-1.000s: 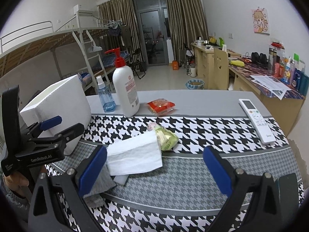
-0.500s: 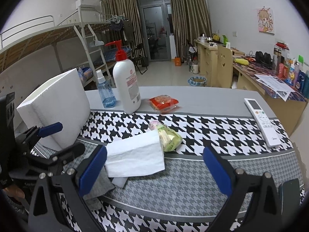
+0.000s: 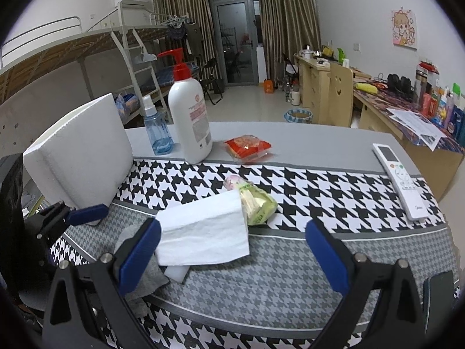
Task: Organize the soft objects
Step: 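Bring the left tool down to the grey sock beside the white tissue, then close the left tool on the grey sock while the right tool grasps the white tissue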
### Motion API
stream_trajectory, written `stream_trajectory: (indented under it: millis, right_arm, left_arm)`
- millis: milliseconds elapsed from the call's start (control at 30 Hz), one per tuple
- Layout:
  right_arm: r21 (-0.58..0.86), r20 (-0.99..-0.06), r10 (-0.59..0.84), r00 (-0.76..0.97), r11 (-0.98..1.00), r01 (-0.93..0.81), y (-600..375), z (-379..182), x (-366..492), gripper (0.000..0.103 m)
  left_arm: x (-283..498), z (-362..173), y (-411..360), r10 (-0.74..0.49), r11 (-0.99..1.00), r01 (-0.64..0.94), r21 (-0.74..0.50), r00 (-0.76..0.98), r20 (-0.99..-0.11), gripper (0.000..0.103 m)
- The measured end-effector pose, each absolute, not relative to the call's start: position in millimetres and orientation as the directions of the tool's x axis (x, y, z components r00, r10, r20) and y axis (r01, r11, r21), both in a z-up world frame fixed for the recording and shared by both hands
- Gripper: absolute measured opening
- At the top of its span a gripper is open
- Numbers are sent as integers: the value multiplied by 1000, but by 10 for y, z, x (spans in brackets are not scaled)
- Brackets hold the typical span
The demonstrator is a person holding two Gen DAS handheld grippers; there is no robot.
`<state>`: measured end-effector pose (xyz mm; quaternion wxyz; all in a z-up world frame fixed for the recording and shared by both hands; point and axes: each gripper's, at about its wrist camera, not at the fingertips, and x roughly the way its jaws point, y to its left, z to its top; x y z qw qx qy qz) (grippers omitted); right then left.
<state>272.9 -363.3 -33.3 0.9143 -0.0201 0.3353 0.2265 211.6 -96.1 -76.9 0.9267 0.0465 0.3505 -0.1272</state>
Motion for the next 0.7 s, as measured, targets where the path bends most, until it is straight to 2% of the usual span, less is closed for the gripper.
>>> stream_trajectory:
  millis: [133, 233, 300, 333, 400, 433, 500, 700]
  right_arm:
    - [122, -628, 403, 666, 896, -427, -3627, -346, 2732, 101]
    - [117, -634, 402, 661, 895, -431, -3603, -359, 2730, 101]
    - [120, -639, 402, 656, 894, -432, -3593, -372, 2739, 101]
    - [125, -642, 407, 650, 892, -434, -3585, -383, 2746, 101]
    - [131, -651, 412, 638, 889, -440, -3559, -412, 2759, 101]
    - [132, -657, 414, 630, 886, -444, -3538, -428, 2766, 101]
    - [126, -665, 416, 620, 881, -456, -3486, -453, 2772, 101]
    - [113, -678, 429, 598, 864, -491, -3343, -496, 2764, 101]
  left_arm:
    - [2184, -870, -967, -221, 958, 284, -26, 683, -696, 75]
    - [2232, -937, -945, -232, 958, 283, -54, 650, -724, 60]
    - [2246, -967, -933, -235, 957, 283, -61, 636, -735, 47]
    - [2246, -973, -922, -240, 956, 284, -68, 632, -737, 44]
    - [2236, -984, -896, -239, 957, 280, -71, 631, -738, 28]
    - [2231, -987, -884, -237, 959, 276, -72, 630, -740, 25]
    - [2229, -998, -855, -251, 956, 279, -91, 620, -744, 20]
    - [2189, -976, -802, -276, 950, 290, -112, 623, -732, 17]
